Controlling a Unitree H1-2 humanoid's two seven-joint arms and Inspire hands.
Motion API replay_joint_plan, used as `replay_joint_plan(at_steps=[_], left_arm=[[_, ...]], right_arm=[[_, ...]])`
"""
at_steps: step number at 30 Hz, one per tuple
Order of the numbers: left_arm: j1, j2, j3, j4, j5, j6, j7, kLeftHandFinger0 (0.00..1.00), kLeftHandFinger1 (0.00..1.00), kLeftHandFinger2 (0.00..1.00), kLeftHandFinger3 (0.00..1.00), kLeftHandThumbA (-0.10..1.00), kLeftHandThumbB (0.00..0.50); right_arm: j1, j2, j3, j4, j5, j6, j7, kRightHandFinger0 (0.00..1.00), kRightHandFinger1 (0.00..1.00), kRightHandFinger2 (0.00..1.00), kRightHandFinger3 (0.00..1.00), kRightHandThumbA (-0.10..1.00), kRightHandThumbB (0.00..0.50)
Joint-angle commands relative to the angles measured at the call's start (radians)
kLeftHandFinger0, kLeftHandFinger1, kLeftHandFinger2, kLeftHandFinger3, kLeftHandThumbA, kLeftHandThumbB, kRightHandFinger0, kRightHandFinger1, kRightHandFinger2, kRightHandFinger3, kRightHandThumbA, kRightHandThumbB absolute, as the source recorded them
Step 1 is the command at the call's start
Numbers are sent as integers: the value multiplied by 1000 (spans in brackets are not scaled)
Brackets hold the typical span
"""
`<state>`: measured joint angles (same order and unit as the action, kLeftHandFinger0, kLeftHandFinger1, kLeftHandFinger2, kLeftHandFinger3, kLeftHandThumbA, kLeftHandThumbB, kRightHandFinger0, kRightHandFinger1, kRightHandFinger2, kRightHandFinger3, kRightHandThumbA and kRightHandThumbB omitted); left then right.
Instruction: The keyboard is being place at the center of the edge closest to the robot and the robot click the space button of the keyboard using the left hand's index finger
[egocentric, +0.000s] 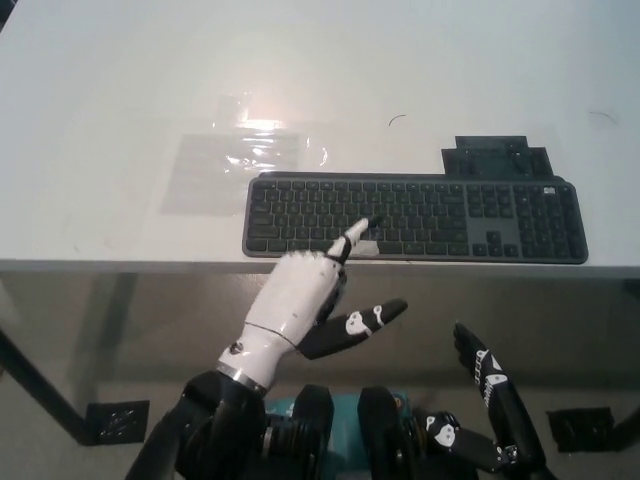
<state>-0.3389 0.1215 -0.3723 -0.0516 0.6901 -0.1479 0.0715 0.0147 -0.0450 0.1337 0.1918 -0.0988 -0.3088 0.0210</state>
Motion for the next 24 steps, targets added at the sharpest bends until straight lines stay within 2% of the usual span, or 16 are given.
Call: replay_joint_plan(at_steps=[1,3,6,7,8,9,10,11,12,13,14,16,18,20,22,24], left_arm=[[9,44,93,-518,-277,-23,-47,0,0,63,1000,1000,453],[40,69,92,-555,-299,-34,-52,0,0,72,1000,1000,456],[135,98,79,-573,-365,-68,-42,0,0,3,1000,1000,431],[158,106,76,-570,-374,-76,-44,84,0,3,1000,1000,419],[176,115,73,-565,-390,-77,-50,307,2,42,1000,1000,426],[229,133,64,-544,-411,-96,-56,412,105,148,1000,1000,436],[256,141,57,-531,-431,-101,-64,458,168,205,1000,1000,443],[268,145,56,-526,-441,-103,-68,512,194,213,1000,1000,444],[308,157,49,-484,-442,-137,-64,676,407,466,1000,1000,419],[339,163,42,-445,-439,-160,-63,881,676,752,1000,1000,400],[377,166,37,-398,-449,-154,-73,1000,990,1000,1000,1000,412],[417,154,38,-329,-481,-154,-78,1000,1000,1000,1000,1000,434],[446,154,55,-219,-528,-198,-81,1000,1000,1000,1000,1000,443],[458,150,74,-191,-537,-187,-83,1000,1000,1000,1000,1000,449],[459,143,106,-93,-560,-237,-75,1000,1000,1000,1000,1000,367],[454,140,126,-43,-573,-250,-78,1000,1000,1000,1000,1000,347]], right_arm=[[-1,6,-1,-15,3,-60,2,1000,1000,1000,1000,801,271],[2,2,2,-13,0,-70,5,1000,1000,1000,1000,818,268],[-1,3,0,-12,5,-70,6,1000,1000,1000,1000,810,267],[-1,2,0,-12,7,-66,7,1000,1000,1000,1000,811,269],[-4,2,-1,-11,7,-63,7,1000,1000,1000,1000,819,275],[-8,0,-1,-12,-1,-59,4,1000,1000,1000,1000,831,273],[-3,-1,0,-15,-3,-59,5,1000,1000,1000,1000,834,274],[-3,-1,1,-14,-4,-60,5,1000,1000,1000,1000,836,274],[-5,-2,5,-10,-20,-65,0,1000,1000,1000,1000,861,278],[-6,-1,6,-10,-16,-62,4,1000,1000,1000,1000,867,278],[-8,-1,6,-7,-13,-62,5,1000,1000,1000,1000,891,287],[-4,-1,2,-15,-5,-48,7,1000,1000,1000,1000,945,316],[1,-1,3,-9,11,-62,16,1000,1000,1000,1000,969,299],[2,0,4,-7,15,-66,19,1000,1000,1000,1000,997,309],[-4,0,1,2,30,-76,25,1000,1000,1000,1000,1000,317],[-6,4,-1,9,37,-90,25,1000,1000,1000,1000,1000,338]])
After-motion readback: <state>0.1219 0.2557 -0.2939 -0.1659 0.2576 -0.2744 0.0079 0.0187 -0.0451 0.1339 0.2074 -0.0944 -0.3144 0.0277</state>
